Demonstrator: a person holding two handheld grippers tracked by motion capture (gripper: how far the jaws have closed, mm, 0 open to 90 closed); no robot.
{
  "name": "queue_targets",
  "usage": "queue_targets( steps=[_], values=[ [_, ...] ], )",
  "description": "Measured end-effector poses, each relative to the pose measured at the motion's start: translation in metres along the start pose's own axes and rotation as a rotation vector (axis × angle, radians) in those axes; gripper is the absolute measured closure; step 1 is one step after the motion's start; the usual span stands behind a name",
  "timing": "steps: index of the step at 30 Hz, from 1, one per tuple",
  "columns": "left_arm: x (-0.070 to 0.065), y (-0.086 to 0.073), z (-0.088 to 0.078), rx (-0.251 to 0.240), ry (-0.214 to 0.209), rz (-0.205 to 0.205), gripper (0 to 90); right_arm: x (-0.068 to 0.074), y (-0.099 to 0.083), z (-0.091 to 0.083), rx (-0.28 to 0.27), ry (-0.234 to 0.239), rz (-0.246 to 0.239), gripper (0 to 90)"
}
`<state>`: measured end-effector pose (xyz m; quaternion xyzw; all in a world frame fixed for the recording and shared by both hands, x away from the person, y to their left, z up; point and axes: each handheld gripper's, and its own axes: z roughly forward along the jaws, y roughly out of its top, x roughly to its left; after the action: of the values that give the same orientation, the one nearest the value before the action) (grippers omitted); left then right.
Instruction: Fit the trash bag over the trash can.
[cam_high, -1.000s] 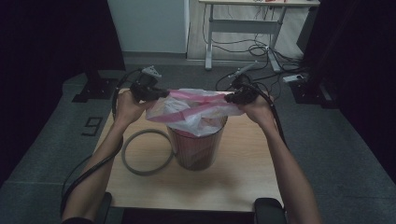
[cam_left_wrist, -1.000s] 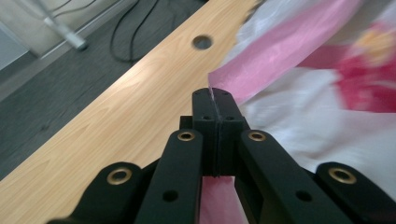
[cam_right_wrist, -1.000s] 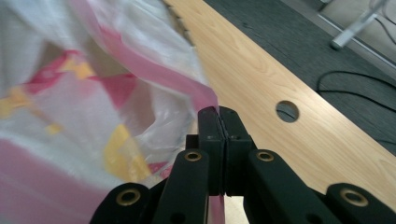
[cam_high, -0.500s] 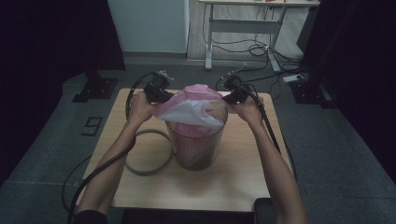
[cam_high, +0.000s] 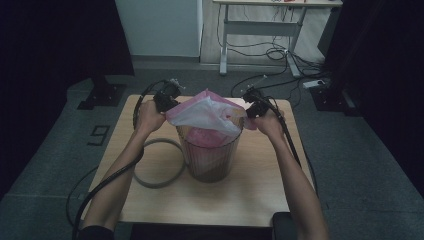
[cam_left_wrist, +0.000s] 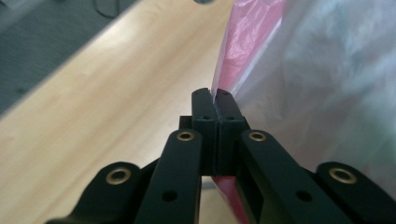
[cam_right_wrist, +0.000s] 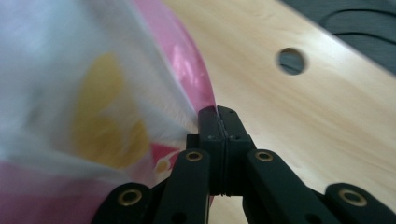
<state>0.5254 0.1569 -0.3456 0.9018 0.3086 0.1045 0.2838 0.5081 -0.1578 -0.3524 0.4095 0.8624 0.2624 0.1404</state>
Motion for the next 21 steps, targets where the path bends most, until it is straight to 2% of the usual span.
queue_targets(
  steps=[1, 2, 3, 4, 6, 7, 9, 11, 13, 14, 16, 17, 21],
  values=[
    [0.001, -0.002, -0.001, -0.004, -0.019, -0.017, 82.2, 0.001, -0.002, -0.001, 0.004, 0.021, -0.005, 83.2],
    [0.002, -0.005, -0.005, -0.023, -0.009, -0.018, 74.7, 0.002, -0.004, -0.003, 0.004, 0.024, -0.015, 76.4],
    [0.002, -0.005, -0.005, -0.023, -0.009, -0.018, 67.7, 0.002, -0.004, -0.003, 0.004, 0.024, -0.015, 76.4],
    [0.004, -0.009, -0.015, -0.054, 0.029, -0.008, 61.2, 0.0, -0.007, -0.011, -0.019, 0.034, -0.024, 62.6],
    [0.007, -0.014, -0.029, -0.099, -0.015, -0.006, 50.3, -0.004, -0.011, -0.021, -0.059, 0.057, -0.027, 51.3],
    [0.008, -0.017, -0.037, -0.122, -0.027, -0.005, 49.7, -0.006, -0.012, -0.026, -0.086, 0.064, -0.033, 46.9],
    [0.006, -0.021, -0.05, -0.158, -0.071, 0.014, 47.9, -0.009, -0.015, -0.038, -0.133, 0.099, -0.032, 43.5],
    [0.004, -0.024, -0.056, -0.16, -0.077, 0.027, 46.4, -0.01, -0.017, -0.044, -0.152, 0.111, -0.035, 42.8],
    [0.001, -0.031, -0.066, -0.169, -0.101, 0.045, 45.8, -0.011, -0.021, -0.056, -0.188, 0.133, -0.051, 41.4],
    [-0.002, -0.038, -0.071, -0.182, -0.126, 0.058, 44.4, -0.01, -0.024, -0.063, -0.208, 0.148, -0.062, 40.5],
    [-0.004, -0.041, -0.074, -0.186, -0.138, 0.067, 44.1, -0.009, -0.025, -0.065, -0.216, 0.159, -0.064, 40.2],
    [-0.008, -0.048, -0.078, -0.185, -0.154, 0.085, 43.4, -0.006, -0.029, -0.072, -0.232, 0.18, -0.08, 39.4],
    [-0.012, -0.059, -0.083, -0.195, -0.186, 0.104, 41.5, 0.0, -0.038, -0.08, -0.249, 0.217, -0.116, 38.3]
  ],
)
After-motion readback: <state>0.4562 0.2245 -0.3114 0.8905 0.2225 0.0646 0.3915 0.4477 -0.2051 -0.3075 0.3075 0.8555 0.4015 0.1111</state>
